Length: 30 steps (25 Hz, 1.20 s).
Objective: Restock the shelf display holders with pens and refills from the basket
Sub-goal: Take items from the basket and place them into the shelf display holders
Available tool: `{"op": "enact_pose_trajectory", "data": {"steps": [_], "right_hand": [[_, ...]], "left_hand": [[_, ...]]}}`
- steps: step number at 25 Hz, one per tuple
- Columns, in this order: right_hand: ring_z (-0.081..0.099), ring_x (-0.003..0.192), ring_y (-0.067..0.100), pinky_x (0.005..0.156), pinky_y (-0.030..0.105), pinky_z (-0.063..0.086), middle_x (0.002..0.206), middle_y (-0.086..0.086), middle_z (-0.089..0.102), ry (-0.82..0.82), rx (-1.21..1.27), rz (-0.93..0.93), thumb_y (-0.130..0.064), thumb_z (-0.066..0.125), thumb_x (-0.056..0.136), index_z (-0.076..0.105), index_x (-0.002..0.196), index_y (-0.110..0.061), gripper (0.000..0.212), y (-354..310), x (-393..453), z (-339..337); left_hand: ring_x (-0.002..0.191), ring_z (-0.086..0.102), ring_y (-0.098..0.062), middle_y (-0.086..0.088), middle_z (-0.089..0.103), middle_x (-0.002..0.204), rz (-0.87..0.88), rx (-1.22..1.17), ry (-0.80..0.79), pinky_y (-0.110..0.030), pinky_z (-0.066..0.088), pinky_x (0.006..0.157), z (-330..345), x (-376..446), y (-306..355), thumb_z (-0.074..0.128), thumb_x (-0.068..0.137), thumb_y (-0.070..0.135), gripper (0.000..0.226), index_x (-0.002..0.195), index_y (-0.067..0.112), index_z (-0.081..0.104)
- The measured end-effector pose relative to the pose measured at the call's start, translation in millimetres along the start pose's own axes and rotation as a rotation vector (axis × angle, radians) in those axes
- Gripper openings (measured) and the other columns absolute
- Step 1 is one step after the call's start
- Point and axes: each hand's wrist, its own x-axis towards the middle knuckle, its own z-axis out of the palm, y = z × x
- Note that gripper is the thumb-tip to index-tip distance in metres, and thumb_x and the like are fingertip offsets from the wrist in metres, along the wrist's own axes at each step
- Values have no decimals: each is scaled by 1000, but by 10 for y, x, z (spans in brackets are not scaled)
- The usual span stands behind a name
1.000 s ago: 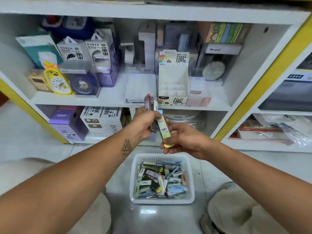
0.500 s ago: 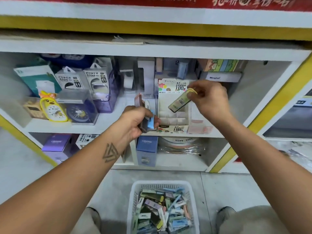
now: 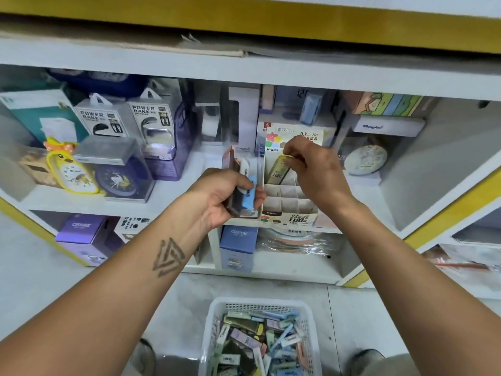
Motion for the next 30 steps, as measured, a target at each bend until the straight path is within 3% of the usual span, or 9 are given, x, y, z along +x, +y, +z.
{"op": "enact_pose_trajectory", "data": {"steps": [3,6,8,10,12,15,20,25,30], "right_hand": [[61,76,25,74,41,52,86,11,70,-66,-8,17,4,58,92,69,104,-10,21,6,-18,106],[63,86,32,82,41,53,101,16,67,-67,-141,-40,16,50,86,71,117,-4,42,-39,-16,92],[65,96,32,87,39,53,112,13,66,-19,-187,-27,7,52,91,71,119,-6,36,-107,-40,48],[69,90,23,83,35,55,105,7,73,-72,12,168,-11,57,96,73,110,-13,21,-232,-85,-5],[70,70,17,66,34,54,82,5,76,-309,383,467,-27,65,95,71,95,-13,15,-350,-126,-99],[73,70,27,62,30,58,85,18,76,-590,709,624,-21,76,87,65,104,-3,28,-505,-237,-178],[74,74,39,65,32,61,93,28,72,-409,898,683,11,70,84,57,112,1,33,-664,-332,-60],[72,62,24,63,32,59,79,14,75,-295,767,632,7,69,85,67,101,-5,20,-631,-228,34],[73,62,17,63,26,61,85,3,72,-204,455,461,-2,59,93,74,96,-18,22,-604,-133,192]], "left_hand": [[73,68,-30,-23,69,79,-16,0,-25,-37,60,69,1,-5,-4,45,94,-11,11,95,-11,57],[69,72,-31,-23,71,74,-2,-1,-30,-39,62,65,21,-45,-1,47,92,-12,12,100,-12,56],[72,74,-34,-26,72,76,15,0,-19,-42,63,63,39,-90,-22,49,89,-15,20,108,-12,54],[77,74,-39,-29,72,79,49,-17,6,-44,62,62,44,-110,-42,51,86,-17,27,112,-11,53],[83,73,-42,-31,71,89,96,-56,51,-48,61,66,45,-113,-49,53,83,-18,33,115,-11,53],[93,70,-46,-34,67,107,151,-94,169,-60,57,77,42,-113,-47,58,76,-18,45,120,-8,55],[68,72,-39,-33,68,97,187,-188,221,-42,57,52,37,-181,-12,57,74,-20,48,121,-10,54],[73,72,-38,-31,68,94,194,-213,267,-50,61,61,-153,-148,121,53,83,-22,40,120,-8,47],[52,63,-23,-23,61,80,178,-188,300,-24,52,43,-328,-188,233,57,85,-17,28,107,0,53]]}}
